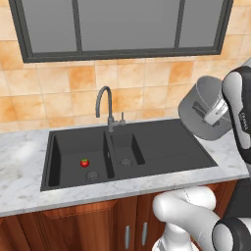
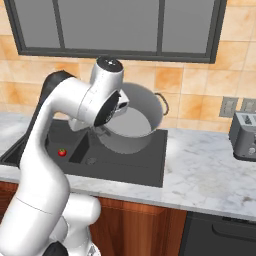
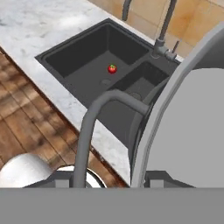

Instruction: Dump the tomato from the pot into the sink. Then turn on the water and wash the tomato. Then turn off the water and put the tomato back in the pot.

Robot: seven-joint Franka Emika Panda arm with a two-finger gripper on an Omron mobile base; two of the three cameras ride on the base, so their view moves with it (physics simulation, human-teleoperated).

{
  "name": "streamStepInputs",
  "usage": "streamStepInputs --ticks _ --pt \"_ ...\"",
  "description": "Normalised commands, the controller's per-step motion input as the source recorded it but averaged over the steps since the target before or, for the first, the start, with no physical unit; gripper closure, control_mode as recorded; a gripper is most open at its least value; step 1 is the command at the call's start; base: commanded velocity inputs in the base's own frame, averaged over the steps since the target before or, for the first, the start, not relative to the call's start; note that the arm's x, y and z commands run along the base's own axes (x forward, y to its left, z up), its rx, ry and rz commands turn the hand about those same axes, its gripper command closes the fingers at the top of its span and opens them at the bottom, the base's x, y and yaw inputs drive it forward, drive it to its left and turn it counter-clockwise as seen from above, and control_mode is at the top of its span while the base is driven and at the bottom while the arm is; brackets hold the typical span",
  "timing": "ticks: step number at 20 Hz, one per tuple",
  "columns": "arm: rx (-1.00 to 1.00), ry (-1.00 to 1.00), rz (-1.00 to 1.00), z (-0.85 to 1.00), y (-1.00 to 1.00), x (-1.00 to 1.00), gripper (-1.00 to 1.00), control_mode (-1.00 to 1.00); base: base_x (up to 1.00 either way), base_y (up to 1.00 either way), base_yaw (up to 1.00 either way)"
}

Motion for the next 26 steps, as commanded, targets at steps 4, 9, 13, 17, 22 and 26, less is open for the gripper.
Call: streamStepInputs --ticks 4,9,13,17,22,26 --pt "0.0 0.15 -0.21 -0.47 -0.91 0.45 1.0 -1.0 0.0 0.0 0.0" --pt "0.0 0.13 -0.16 -0.48 -0.79 0.47 1.0 -1.0 0.0 0.0 0.0" --pt "-0.03 0.14 -0.15 -0.56 -0.56 0.44 1.0 -1.0 0.0 0.0 0.0" --pt "-0.02 0.12 -0.14 -0.62 -0.55 0.45 1.0 -1.0 0.0 0.0 0.0" --pt "-0.07 0.01 -0.06 -0.7 -0.53 0.36 1.0 -1.0 0.0 0.0 0.0" --pt "-0.07 0.0 -0.04 -0.63 -0.5 0.35 1.0 -1.0 0.0 0.0 0.0"
